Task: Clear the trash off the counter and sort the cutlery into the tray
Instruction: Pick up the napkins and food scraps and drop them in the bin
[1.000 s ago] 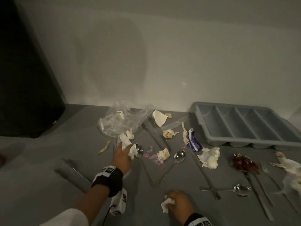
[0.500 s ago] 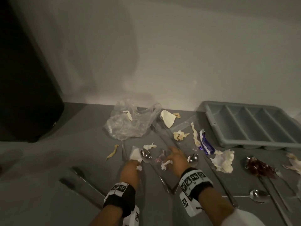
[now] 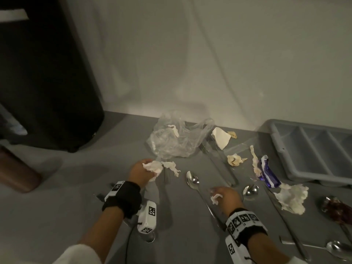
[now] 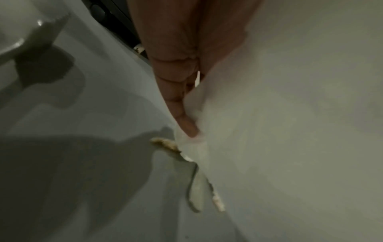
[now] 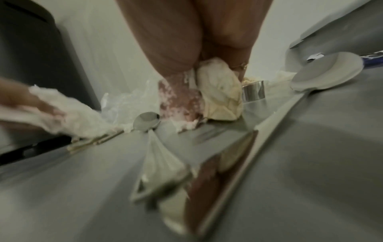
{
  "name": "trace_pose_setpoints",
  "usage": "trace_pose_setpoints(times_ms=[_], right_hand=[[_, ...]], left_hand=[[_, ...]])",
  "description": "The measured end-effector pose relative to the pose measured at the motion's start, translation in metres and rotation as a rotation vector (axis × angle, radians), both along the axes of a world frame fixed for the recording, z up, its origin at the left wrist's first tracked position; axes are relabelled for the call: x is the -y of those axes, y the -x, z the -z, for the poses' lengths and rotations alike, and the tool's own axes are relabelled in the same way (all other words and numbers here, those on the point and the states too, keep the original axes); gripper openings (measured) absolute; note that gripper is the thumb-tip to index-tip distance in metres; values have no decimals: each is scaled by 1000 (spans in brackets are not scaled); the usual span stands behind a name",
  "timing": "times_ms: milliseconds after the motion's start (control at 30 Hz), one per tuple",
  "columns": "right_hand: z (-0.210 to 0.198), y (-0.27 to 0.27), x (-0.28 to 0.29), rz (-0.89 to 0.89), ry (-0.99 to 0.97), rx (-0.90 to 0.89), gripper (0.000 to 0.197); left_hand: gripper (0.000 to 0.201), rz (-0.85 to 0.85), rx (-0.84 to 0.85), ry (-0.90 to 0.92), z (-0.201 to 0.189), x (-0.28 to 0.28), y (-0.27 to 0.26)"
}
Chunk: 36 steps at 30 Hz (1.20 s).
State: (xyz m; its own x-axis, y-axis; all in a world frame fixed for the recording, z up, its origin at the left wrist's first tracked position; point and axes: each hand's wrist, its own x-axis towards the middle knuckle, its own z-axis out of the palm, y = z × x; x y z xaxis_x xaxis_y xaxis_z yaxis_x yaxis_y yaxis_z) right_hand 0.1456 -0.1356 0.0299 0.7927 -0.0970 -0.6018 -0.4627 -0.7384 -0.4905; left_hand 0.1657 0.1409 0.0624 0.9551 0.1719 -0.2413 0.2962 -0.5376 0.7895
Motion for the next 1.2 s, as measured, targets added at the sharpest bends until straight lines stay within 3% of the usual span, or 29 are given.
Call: trace_pose_setpoints(times_ms=[133, 267, 367, 500, 567, 633, 700, 767, 900, 1067, 1133, 1200], right_hand=[[-10, 25, 11, 298, -256, 270, 10], [-20, 34, 34, 333, -271, 436, 38], [-33, 54, 52, 353, -213, 504, 36], [-39, 92, 84, 568, -316, 595, 21], [-39, 117, 106, 687, -382, 612, 10], [-38, 144, 134, 783, -392, 635, 11], [-36, 174, 166, 874, -409, 647, 12], [-30, 207, 201, 932, -402, 632, 10], [-18, 278, 269, 1059, -421, 655, 18], [-7, 390, 357, 1268, -358, 643, 28], [11, 434, 388, 1316, -282, 608, 34], [35, 469, 412, 1357, -236, 541, 38]], left_hand=[[39, 206, -90, -319, 20, 4, -18], [23, 378, -191, -520, 41, 14, -27], [23, 354, -250, -585, 39, 22, -25], [25, 275, -251, -608, 30, 25, -14], [25, 225, -173, -524, 12, 36, -5], [26, 176, -11, -412, -11, 60, 8], [31, 221, 135, -237, -34, 103, 28], [37, 368, 177, -58, -53, 162, 55], [10, 598, 111, 192, -52, 301, 123], [12, 901, -129, 253, -7, 471, 232], [19, 984, -213, 215, 18, 522, 269], [13, 1101, -242, 105, 42, 565, 299]])
